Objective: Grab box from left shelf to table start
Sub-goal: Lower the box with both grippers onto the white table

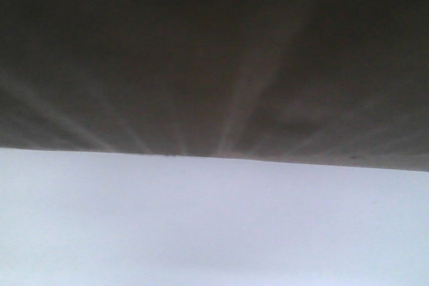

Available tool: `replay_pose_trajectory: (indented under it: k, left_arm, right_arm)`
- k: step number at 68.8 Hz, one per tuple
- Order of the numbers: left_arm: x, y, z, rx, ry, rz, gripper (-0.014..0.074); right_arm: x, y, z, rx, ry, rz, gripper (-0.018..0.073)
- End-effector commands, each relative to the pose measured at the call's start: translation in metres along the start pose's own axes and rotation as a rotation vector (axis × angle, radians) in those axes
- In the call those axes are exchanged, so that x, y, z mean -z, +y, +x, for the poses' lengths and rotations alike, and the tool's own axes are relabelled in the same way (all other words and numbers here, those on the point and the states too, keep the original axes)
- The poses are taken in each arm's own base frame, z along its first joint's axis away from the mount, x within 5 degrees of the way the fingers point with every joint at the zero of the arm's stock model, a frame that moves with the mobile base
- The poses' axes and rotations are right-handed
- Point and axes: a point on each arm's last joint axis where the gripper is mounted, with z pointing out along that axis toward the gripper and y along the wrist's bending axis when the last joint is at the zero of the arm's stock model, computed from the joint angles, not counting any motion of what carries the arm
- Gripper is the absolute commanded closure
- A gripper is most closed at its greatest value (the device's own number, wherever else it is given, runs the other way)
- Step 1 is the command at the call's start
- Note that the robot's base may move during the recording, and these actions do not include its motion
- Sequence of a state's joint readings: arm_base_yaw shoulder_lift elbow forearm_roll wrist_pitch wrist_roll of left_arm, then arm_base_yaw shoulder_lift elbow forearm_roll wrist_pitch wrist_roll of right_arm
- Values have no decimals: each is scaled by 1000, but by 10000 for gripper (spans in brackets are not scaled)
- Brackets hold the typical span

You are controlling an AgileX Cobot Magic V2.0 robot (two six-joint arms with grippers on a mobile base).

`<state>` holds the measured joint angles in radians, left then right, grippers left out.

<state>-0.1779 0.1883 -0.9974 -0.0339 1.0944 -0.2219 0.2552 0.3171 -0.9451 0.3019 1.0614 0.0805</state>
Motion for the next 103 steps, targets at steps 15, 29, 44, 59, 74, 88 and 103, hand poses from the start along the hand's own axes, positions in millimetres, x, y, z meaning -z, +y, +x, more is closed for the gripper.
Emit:
replay_pose_trajectory:
  k: [15,29,44,59,74,88,103]
  left_arm:
    - [-12,-5,3,-67,-11,100,689]
    - [-35,1,24,-61,93,77,689]
    - [-61,9,56,-54,228,48,689]
    - [-82,17,88,-46,355,21,689]
    - [-89,22,109,-44,459,1,689]
    - [-89,22,110,-44,468,0,689]
    - [-89,22,110,-44,468,0,689]
  right_arm:
    - [3,-5,-19,78,-147,81,503]
    - [3,-5,-19,78,-147,81,503]
    - [3,-5,-19,78,-147,81,503]
    - [3,-5,-19,78,-147,81,503]
    - [3,-5,-19,78,-147,81,503]
    - [3,-5,-19,78,-147,81,503]
    - [3,-5,-19,78,-147,81,503]
